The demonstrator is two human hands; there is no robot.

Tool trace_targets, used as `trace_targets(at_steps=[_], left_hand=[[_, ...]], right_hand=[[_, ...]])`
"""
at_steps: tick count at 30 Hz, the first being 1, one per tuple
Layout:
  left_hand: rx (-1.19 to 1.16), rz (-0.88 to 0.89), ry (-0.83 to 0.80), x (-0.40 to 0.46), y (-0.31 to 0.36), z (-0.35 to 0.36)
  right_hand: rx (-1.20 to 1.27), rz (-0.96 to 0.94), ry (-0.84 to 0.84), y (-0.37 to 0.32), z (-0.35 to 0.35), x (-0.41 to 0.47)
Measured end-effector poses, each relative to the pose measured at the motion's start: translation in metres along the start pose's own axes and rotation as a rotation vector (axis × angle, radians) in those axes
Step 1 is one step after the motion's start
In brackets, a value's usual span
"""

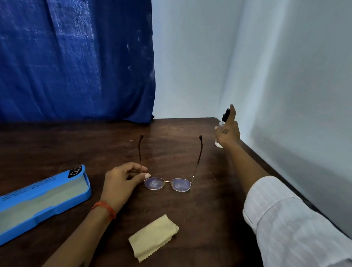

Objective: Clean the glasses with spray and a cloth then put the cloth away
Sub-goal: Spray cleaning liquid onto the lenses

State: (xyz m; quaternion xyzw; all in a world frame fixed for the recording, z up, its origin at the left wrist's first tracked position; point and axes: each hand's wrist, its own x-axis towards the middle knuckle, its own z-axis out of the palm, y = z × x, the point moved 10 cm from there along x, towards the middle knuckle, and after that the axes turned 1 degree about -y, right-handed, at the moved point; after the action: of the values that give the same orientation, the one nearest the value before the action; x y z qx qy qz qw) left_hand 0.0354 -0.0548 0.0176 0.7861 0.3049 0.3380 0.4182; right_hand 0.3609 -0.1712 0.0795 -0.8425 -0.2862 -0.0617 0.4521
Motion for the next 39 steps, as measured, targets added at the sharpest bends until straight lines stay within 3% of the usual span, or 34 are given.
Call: trace_targets(at_steps=[4,11,17,20,26,31,36,39], left_hand=[[0.001,0.010,0.001,-0.002,0.003,0.000],[-0.124,-0.036,0.020,-0.006,0.002,-0.005],[-0.227,-0.073,0.080,-0.009,0.004,-0.014],[-0.217,-0.056,0.108,-0.010,0.009,-0.019],[-0.302,-0.086,0.214,-0.008,0.012,-0.030],[-0.257,-0.068,0.242,-0.005,0.018,-0.035],[-0.182,0.055,0.271,-0.007,0.036,-0.038],[-0.163,0.124,0.283,-0.009,0.045,-0.039]], right_hand=[[0.078,-0.006,0.015,0.002,-0.001,0.000],[0.620,-0.168,-0.105,-0.026,-0.022,-0.059],[0.982,-0.082,-0.092,-0.042,-0.036,-0.111],[1.125,-0.075,-0.170,-0.053,-0.027,-0.137],[0.989,-0.154,-0.194,-0.073,-0.015,-0.164],[0.568,-0.353,-0.189,-0.091,-0.009,-0.179],[0.155,-0.609,-0.053,-0.117,-0.008,-0.205],[0.067,-0.679,-0.009,-0.126,-0.006,-0.217]])
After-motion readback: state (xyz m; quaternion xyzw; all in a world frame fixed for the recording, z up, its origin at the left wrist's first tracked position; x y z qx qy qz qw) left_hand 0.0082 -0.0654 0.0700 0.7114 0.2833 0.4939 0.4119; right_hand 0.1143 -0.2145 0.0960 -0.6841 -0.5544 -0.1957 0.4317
